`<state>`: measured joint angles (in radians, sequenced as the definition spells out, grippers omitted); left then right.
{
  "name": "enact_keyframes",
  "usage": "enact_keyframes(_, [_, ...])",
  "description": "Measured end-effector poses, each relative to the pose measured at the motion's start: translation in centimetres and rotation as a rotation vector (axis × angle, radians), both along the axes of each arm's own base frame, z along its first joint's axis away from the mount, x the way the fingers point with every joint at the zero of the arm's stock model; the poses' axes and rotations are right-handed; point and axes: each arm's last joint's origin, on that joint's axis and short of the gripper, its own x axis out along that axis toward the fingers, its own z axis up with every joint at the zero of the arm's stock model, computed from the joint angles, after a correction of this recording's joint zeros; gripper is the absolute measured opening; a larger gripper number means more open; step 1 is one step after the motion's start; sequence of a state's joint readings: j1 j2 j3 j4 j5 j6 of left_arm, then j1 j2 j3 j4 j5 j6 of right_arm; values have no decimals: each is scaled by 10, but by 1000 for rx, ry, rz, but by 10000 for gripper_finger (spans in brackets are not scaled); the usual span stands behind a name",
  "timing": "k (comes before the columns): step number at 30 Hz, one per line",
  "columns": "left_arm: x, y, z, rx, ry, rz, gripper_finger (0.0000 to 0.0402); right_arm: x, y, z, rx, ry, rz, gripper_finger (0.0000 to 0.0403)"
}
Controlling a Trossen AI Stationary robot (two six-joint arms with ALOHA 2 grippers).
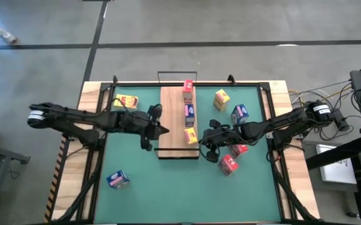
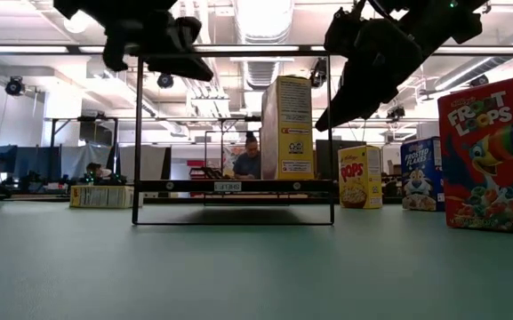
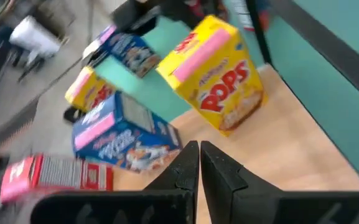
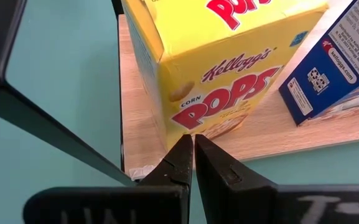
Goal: Stack cereal on shelf
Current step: Put the bottom yellow cereal box on the shelf
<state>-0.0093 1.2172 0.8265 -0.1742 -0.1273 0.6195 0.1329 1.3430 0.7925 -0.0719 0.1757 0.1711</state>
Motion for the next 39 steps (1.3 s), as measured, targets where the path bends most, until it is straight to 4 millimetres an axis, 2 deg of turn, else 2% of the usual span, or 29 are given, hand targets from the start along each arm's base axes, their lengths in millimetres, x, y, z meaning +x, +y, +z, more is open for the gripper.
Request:
enact_keyframes(6, [5, 21, -7, 162, 48, -126, 0, 0, 0, 0, 0, 0, 0, 9])
enact_keyframes(12, [13, 28, -12, 236, 22, -270, 0, 0, 0, 0, -4, -2, 3, 9])
enact_keyframes(22, [32, 31, -31, 229, 33, -279, 0, 0, 0, 0, -18, -3, 5, 9])
enact_keyframes(33, [37, 32, -28, 226, -36, -257, 0, 3, 0, 4, -65, -41, 47, 9])
enact_keyframes(39, [42, 32, -34, 221, -31, -255, 0, -1, -2, 2, -107, 0, 30, 9])
